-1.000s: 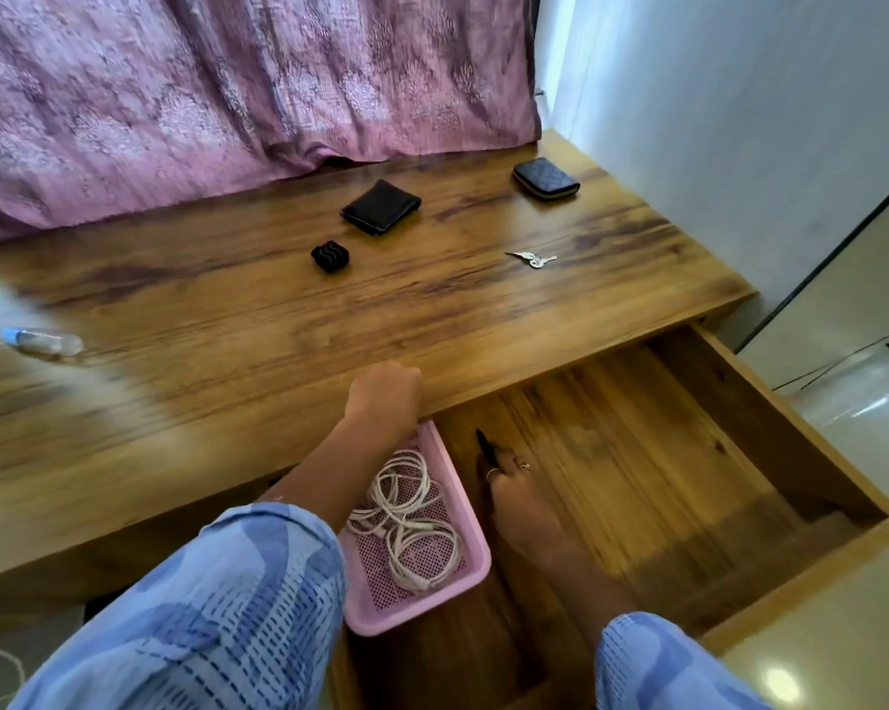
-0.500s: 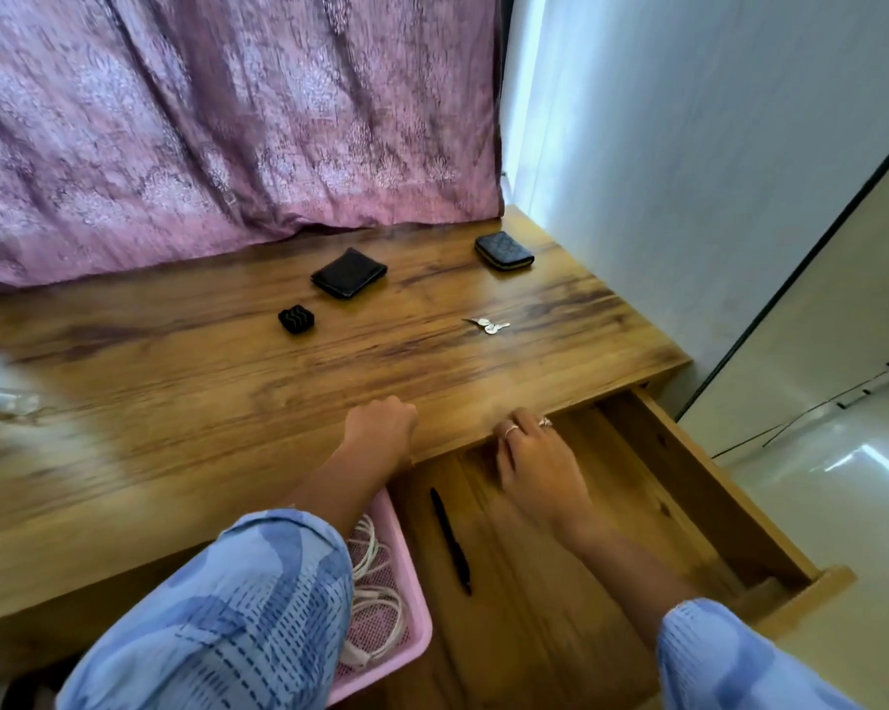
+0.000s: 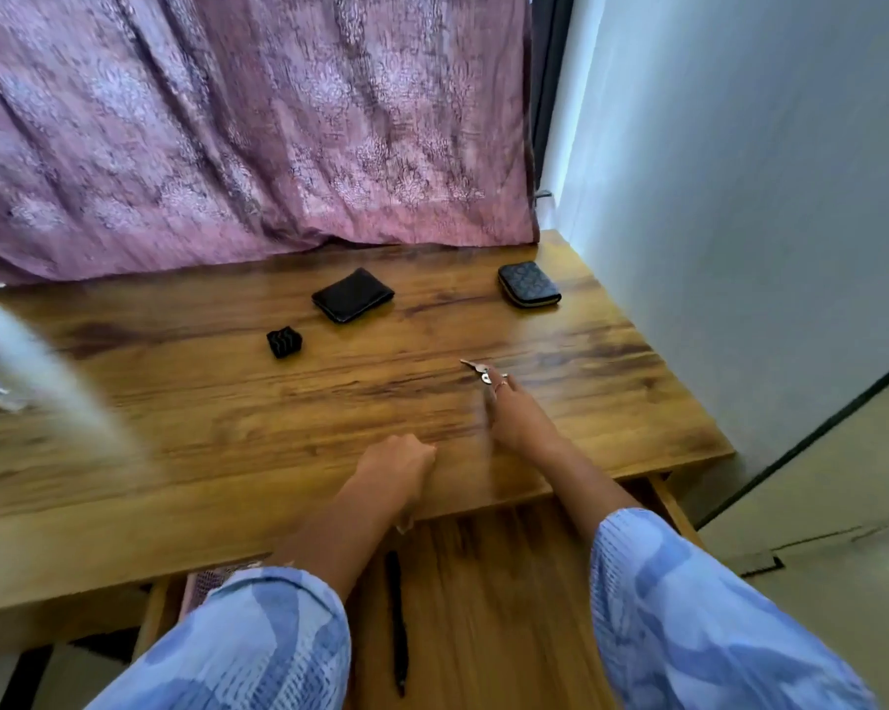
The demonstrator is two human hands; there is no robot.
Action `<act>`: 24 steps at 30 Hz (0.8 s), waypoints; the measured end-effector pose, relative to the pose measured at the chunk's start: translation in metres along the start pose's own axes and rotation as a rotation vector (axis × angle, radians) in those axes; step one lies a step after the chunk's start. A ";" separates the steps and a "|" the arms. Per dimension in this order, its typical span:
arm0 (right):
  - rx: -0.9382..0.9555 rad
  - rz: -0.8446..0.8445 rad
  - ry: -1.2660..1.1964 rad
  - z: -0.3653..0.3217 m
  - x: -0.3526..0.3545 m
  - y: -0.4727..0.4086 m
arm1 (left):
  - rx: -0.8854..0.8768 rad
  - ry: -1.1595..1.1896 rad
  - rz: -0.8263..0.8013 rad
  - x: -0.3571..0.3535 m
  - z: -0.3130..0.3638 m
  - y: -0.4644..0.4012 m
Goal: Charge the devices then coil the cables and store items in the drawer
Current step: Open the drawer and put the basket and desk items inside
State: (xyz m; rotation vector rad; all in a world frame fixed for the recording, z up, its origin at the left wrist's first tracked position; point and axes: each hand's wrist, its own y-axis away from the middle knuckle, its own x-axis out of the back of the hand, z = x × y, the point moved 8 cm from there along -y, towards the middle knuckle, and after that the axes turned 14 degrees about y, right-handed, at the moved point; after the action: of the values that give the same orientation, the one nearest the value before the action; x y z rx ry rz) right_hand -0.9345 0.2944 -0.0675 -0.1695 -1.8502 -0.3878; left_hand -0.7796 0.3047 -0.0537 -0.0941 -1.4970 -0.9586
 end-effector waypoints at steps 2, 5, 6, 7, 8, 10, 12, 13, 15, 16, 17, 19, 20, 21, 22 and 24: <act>0.056 -0.023 0.028 -0.007 0.000 -0.017 | 0.017 0.010 -0.004 0.001 0.000 -0.002; 0.080 -0.048 0.132 -0.014 -0.004 -0.034 | 0.028 -0.014 -0.018 0.000 -0.001 -0.002; 0.077 -0.009 0.175 -0.015 -0.002 -0.036 | 0.029 -0.027 -0.020 0.000 -0.001 -0.001; 0.081 0.059 0.214 -0.017 0.002 -0.037 | 0.032 -0.034 -0.023 0.001 -0.001 -0.001; 0.093 0.139 0.246 -0.018 0.006 -0.036 | 0.034 -0.036 -0.028 0.001 -0.001 -0.001; 0.135 0.269 0.306 -0.022 0.013 -0.030 | 0.040 -0.027 -0.035 0.001 0.000 -0.002; 0.174 0.308 0.364 -0.025 0.014 -0.024 | 0.052 -0.024 -0.024 0.002 0.000 -0.001; 0.174 0.307 0.381 -0.025 0.014 -0.022 | 0.054 -0.026 -0.019 0.002 0.000 -0.001; 0.147 0.280 0.392 -0.025 0.013 -0.017 | 0.047 -0.029 -0.013 0.002 0.001 0.000; 0.134 0.265 0.390 -0.024 0.013 -0.014 | 0.037 -0.032 -0.006 0.003 0.001 0.001; 0.126 0.248 0.375 -0.023 0.012 -0.009 | 0.027 -0.041 0.000 0.003 0.002 0.002; 0.110 0.196 0.309 -0.019 0.010 0.007 | 0.014 -0.073 0.012 0.004 0.002 0.002; 0.109 0.166 0.275 -0.017 0.008 0.016 | 0.016 -0.087 0.018 0.005 0.001 0.002; 0.110 0.136 0.241 -0.015 0.005 0.029 | 0.018 -0.088 0.023 0.004 0.001 0.003; 0.119 0.113 0.202 -0.014 0.004 0.041 | 0.018 -0.077 0.033 0.004 0.000 0.003; 0.138 0.073 0.110 -0.012 0.002 0.069 | 0.000 -0.055 0.057 0.002 -0.003 0.006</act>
State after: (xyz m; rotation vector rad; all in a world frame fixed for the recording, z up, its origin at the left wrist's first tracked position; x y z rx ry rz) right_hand -0.9031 0.3541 -0.0503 -0.1184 -1.7496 -0.2142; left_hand -0.7748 0.3057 -0.0494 -0.1631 -1.5367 -0.9166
